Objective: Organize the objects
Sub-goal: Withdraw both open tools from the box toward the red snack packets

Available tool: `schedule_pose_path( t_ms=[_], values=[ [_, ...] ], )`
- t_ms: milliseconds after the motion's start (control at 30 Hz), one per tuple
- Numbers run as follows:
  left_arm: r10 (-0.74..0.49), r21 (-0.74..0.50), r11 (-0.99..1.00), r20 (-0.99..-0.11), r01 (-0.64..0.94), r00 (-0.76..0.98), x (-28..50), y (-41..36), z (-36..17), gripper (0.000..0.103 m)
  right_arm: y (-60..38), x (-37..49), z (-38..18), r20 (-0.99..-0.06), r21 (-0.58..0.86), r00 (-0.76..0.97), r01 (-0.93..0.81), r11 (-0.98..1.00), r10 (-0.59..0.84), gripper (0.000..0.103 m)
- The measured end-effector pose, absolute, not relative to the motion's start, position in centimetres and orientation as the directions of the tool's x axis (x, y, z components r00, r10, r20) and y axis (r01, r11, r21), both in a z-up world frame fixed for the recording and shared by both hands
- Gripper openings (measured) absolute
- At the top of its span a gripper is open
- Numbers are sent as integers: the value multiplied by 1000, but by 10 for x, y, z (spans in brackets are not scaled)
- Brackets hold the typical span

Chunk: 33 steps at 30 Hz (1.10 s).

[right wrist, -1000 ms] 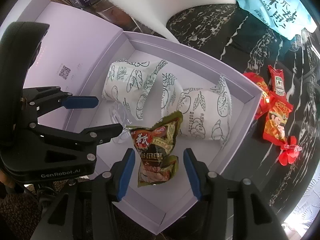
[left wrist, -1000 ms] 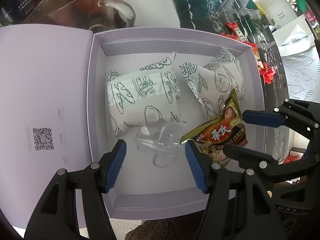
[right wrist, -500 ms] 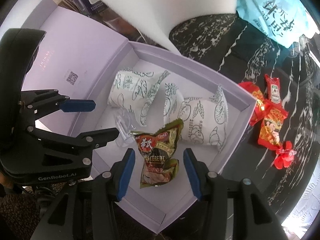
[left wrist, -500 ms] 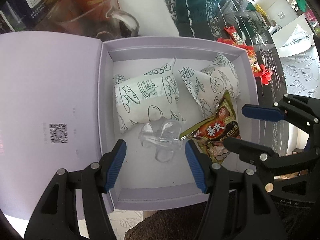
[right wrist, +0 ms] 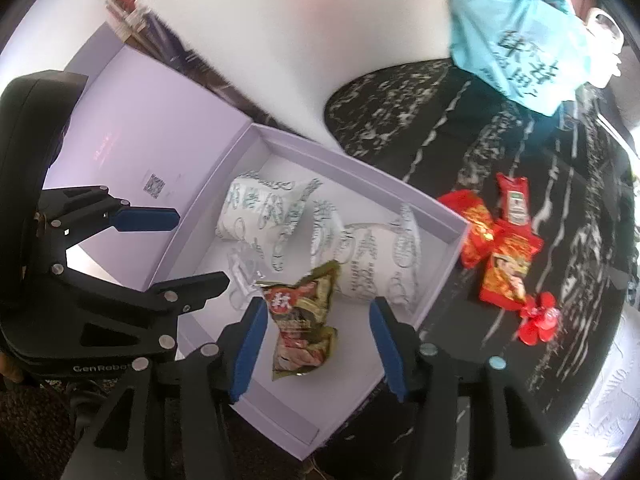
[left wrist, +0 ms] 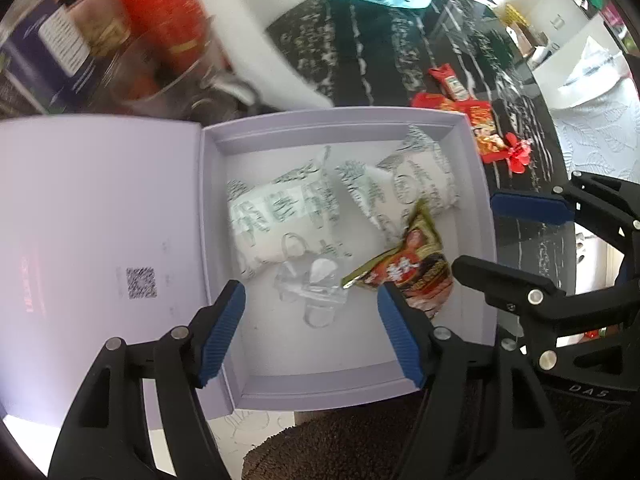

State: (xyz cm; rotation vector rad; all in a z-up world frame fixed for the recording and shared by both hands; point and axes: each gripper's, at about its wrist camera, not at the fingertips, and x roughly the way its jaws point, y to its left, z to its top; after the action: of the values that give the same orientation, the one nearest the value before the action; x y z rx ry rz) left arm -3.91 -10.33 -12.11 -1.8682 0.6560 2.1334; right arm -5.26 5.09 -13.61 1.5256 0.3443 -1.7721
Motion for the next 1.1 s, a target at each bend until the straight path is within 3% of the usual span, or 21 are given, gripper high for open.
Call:
schedule_pose_path(
  t_ms=[1100],
  values=[
    [-37,115,-643,-992,-757,-119,14,42,-144,68,207,-31,-131,-945,220,-173,294,-930,-278,56]
  ],
)
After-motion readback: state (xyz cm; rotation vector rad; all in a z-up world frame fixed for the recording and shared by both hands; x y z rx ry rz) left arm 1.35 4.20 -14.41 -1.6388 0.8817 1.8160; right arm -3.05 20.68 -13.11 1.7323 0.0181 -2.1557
